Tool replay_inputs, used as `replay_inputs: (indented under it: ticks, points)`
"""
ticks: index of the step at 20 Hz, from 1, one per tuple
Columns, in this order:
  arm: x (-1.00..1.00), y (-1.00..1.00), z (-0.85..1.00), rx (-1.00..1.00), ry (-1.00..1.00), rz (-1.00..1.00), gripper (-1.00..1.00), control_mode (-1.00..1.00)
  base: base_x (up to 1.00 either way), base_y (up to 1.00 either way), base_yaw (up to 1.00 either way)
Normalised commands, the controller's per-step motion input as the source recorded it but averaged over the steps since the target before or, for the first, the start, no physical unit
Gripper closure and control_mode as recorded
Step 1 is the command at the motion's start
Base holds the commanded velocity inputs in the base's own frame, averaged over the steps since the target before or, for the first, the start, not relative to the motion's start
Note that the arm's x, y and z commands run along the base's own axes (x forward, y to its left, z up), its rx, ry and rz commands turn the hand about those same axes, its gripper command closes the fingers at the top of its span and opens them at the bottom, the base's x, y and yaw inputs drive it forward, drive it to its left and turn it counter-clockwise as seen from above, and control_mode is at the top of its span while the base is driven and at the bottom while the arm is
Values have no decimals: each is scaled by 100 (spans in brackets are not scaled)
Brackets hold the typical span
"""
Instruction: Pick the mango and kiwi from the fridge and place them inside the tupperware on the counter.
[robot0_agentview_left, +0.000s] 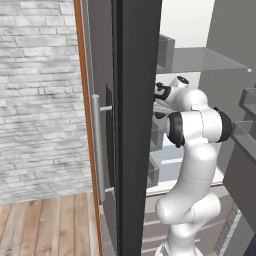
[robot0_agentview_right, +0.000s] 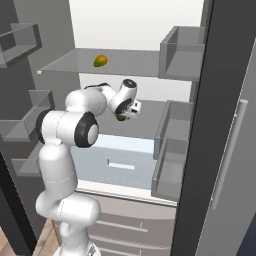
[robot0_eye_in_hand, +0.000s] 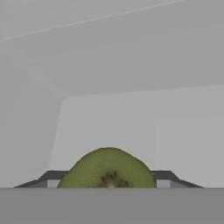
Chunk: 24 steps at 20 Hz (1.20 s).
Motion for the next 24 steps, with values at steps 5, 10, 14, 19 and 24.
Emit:
replay_inputs:
  ticks: [5,10,14,19,24]
  points:
    - [-36,4,-17,0,-8,0,100,-100,0,0,0]
    - [-65,-16,-17,0,-54,-1,100,-100,0,0,0]
    - [-66,-34,31,0,-21,-6,100,-100,0,0,0]
    - [-61,-26,77,0,5,-4,100,-100,0,0,0]
    - [-45,-19,93,0,24,0,100,-100,0,0,0]
